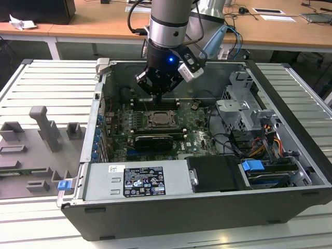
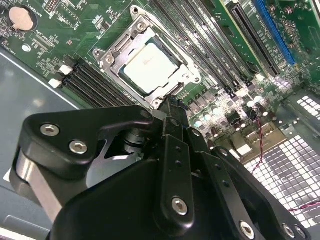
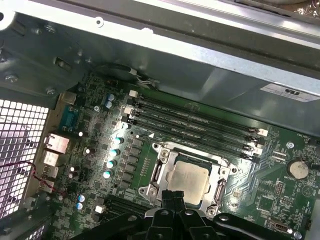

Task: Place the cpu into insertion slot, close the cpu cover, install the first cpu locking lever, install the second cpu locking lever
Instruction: 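Install the first cpu locking lever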

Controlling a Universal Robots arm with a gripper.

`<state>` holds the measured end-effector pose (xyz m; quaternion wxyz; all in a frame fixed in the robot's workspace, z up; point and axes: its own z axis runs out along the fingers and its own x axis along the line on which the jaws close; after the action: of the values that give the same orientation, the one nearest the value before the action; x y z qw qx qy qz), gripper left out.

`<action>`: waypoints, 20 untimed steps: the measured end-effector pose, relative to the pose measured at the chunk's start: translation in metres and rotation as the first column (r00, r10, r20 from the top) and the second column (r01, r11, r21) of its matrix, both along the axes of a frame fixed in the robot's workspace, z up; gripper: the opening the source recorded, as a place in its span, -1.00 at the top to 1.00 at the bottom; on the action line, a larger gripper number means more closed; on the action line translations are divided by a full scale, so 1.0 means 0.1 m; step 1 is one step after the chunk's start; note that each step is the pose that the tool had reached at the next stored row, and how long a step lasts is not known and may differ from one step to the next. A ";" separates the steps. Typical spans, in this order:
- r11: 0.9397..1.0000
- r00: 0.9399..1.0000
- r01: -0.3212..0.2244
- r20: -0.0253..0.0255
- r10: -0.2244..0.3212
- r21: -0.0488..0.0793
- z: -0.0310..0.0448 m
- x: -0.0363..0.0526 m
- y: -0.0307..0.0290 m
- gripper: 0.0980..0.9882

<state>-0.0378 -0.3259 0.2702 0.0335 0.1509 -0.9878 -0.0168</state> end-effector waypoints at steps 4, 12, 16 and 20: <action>1.000 1.000 -0.012 0.000 0.012 0.000 0.000 -0.001 0.000 0.98; 1.000 1.000 -0.017 0.002 0.017 0.000 0.000 -0.114 -0.007 0.98; 1.000 1.000 0.001 0.005 -0.001 0.000 -0.003 -0.133 -0.007 0.98; 0.999 0.999 0.045 0.006 -0.045 0.000 -0.008 -0.138 -0.006 0.98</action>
<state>-0.0516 -0.3265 0.2694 0.0304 0.1288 -0.9911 -0.0169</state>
